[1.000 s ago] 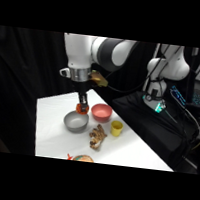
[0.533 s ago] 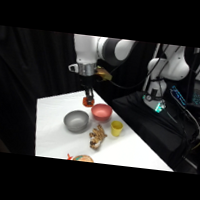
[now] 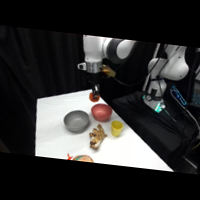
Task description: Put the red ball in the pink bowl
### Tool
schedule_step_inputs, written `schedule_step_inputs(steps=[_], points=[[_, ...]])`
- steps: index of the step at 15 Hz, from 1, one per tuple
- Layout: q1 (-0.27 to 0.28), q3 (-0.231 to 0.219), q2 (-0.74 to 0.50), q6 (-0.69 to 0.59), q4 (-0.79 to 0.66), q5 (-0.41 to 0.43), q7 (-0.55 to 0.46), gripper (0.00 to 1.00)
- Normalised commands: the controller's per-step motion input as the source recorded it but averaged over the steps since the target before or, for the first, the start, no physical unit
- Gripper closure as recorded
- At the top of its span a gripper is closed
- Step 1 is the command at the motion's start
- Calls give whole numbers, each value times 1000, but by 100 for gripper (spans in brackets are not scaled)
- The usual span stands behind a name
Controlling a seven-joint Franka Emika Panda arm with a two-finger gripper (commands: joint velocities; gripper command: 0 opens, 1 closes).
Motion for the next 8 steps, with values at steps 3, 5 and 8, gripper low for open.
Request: schedule_step_inputs(steps=[3, 5, 8], points=[[-48, -15, -272, 267, -368, 39, -127, 96], [-56, -23, -239, 271, -340, 21, -131, 96], [-67, -33, -214, 261, -316, 13, -153, 96]])
